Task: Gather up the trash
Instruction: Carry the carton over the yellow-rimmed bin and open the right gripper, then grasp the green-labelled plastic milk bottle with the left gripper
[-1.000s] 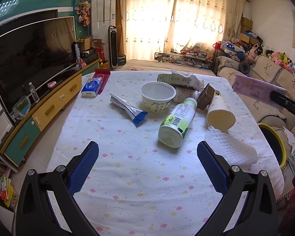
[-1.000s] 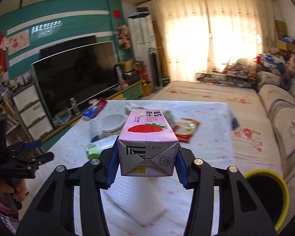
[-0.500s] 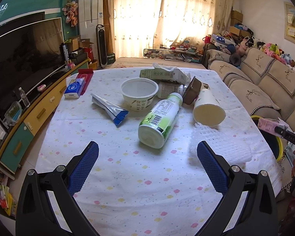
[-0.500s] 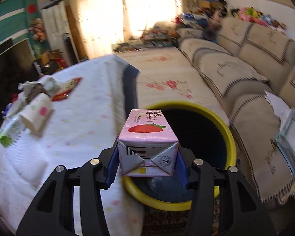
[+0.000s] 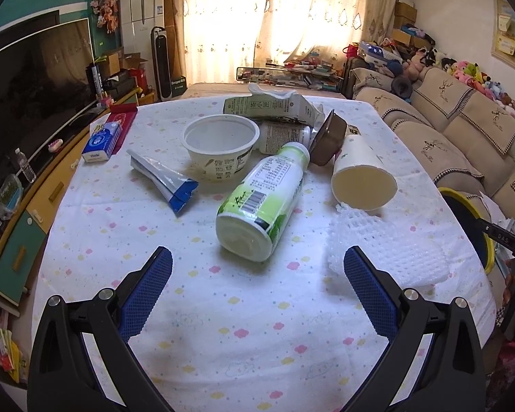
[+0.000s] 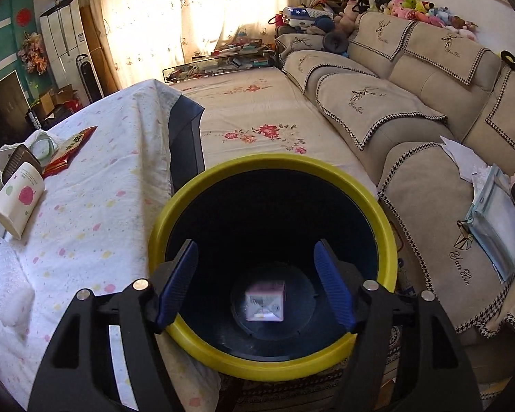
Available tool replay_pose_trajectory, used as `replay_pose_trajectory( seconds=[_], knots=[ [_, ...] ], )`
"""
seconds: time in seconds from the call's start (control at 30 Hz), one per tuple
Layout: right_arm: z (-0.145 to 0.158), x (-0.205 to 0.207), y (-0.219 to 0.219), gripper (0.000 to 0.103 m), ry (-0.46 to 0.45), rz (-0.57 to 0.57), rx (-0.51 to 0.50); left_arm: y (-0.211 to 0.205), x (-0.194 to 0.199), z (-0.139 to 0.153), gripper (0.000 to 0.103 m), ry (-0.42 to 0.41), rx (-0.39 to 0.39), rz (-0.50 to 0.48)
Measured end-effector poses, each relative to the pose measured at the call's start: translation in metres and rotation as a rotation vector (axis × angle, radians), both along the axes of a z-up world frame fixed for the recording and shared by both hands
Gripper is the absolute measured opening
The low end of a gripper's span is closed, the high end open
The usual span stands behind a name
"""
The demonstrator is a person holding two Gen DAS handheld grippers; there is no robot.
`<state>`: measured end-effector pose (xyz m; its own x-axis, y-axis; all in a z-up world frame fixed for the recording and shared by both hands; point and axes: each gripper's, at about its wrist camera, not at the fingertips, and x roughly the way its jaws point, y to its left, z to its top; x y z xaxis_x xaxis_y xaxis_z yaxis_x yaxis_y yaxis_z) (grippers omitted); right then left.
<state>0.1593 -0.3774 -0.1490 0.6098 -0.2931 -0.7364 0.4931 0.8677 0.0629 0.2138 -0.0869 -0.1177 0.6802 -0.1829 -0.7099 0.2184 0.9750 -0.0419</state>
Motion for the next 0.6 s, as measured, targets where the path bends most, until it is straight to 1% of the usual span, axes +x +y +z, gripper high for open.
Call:
replay_pose_trajectory(
  seconds=[0.43,0.53,0.6],
  knots=[
    [-0.002,0.001,0.004,0.067,0.008,0.021,0.023,-0.007,0.049,-0.004,0.099,-0.010,0.013,-0.103],
    [-0.004,0.001,0.004,0.067,0.012,0.021,0.031,-0.010,0.060,-0.013,0.097,0.017,0.017,-0.116],
    [-0.005,0.002,0.004,0.067,0.014,0.024,0.034,-0.012,0.066,-0.019,0.093,0.045,0.010,-0.129]
  ],
)
